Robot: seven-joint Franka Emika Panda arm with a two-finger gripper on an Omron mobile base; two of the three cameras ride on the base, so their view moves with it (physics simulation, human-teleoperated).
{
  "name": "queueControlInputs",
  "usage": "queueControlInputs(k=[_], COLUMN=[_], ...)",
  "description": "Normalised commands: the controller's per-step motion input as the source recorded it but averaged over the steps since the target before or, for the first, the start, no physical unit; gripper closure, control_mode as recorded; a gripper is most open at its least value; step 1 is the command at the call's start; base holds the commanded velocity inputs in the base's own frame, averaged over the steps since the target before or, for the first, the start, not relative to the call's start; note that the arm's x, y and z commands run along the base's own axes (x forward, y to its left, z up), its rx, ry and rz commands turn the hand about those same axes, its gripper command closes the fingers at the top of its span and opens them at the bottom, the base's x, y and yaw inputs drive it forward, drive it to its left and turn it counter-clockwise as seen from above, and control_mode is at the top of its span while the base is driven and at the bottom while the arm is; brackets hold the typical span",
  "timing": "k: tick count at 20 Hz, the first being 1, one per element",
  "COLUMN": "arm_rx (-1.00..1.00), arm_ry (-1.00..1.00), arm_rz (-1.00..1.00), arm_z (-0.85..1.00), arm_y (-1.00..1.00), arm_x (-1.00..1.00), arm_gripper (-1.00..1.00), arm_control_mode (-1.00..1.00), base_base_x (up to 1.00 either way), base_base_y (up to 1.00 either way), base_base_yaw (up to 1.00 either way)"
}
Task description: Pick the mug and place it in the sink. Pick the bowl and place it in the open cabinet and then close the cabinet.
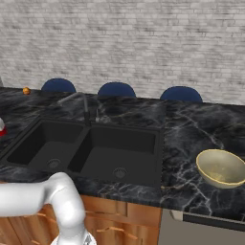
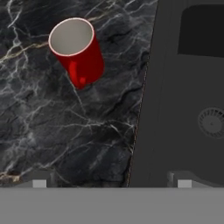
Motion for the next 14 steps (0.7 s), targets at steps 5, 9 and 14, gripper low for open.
queueControlInputs(k=[5,9,14], arm_rx=[-0.04,-0.05,0.0], arm_ry=[-0.07,-0.05,-0.01], arm_rz=[0.0,0.0,0.0], arm_z=[-0.02,-0.06,-0.04], arm_y=[0.11,0.05,0.01], arm_x=[0.03,0.14,0.12], arm_gripper=[-1.0,-1.0,-1.0], arm_control_mode=[-1.0,-1.0,-1.0], base_base_x=[0.0,0.0,0.0], base_base_y=[0.0,0.0,0.0], base_base_yaw=[0.0,0.0,0.0])
